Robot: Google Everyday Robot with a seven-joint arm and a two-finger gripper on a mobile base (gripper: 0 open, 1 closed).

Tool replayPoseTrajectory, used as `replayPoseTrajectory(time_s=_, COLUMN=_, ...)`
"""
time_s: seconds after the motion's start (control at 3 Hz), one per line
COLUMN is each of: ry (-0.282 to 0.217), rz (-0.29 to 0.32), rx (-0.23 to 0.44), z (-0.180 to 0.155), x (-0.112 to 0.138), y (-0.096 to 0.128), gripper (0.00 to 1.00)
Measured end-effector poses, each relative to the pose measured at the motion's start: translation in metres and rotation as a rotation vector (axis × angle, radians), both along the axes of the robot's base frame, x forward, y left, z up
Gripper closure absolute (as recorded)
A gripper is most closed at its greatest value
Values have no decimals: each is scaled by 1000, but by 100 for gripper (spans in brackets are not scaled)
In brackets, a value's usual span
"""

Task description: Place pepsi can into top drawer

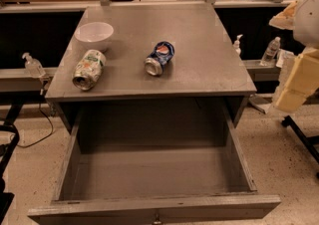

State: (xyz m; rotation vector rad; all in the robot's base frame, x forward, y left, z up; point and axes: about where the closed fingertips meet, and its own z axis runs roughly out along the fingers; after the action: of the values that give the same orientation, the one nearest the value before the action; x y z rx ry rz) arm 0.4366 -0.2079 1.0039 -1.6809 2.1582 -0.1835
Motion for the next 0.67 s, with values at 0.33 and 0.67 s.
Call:
replayPoseTrajectory(time_s=0.33, ry=-3, rz=7, rx=-3, z=-1, x=3, y=1, gripper=0)
replayPoseTrajectory(time_s=0.67, ry=-43, rz=100, rx=-40, z=-10, x=42, y=9, gripper=0)
